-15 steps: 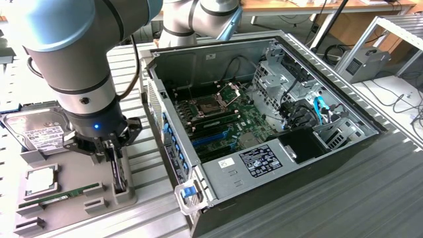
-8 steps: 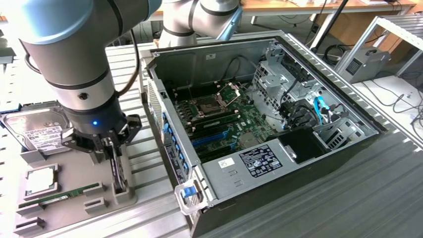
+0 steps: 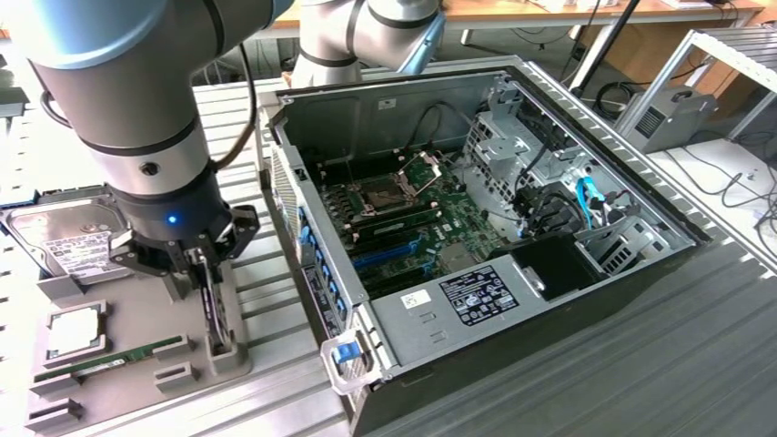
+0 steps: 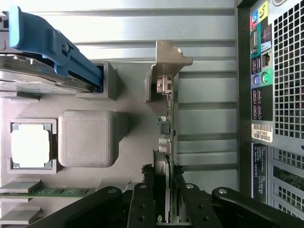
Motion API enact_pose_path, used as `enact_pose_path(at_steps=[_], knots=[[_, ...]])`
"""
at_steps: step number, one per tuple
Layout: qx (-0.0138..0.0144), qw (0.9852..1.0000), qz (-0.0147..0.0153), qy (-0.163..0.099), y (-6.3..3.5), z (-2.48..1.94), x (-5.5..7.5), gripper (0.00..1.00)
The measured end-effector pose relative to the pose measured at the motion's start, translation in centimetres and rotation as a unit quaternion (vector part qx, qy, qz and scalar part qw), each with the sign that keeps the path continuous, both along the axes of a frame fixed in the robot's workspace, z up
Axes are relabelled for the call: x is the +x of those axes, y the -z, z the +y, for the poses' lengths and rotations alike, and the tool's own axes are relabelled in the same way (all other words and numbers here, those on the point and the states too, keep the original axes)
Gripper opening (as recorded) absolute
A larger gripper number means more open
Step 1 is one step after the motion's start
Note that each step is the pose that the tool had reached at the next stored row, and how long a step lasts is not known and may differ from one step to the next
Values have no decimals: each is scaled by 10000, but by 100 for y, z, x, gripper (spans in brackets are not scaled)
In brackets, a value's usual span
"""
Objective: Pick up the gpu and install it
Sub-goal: 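Pick up the gpu and move the gpu toward the slot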
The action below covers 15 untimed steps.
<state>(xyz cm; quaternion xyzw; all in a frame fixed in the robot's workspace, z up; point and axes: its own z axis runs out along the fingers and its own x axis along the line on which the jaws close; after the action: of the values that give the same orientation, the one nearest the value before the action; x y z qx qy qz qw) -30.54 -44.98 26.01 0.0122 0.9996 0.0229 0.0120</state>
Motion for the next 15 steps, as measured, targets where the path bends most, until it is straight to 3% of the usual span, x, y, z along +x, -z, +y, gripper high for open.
enact_pose_path(at_steps=[15], knots=[[43, 10000, 0, 0, -139, 7, 1, 26]])
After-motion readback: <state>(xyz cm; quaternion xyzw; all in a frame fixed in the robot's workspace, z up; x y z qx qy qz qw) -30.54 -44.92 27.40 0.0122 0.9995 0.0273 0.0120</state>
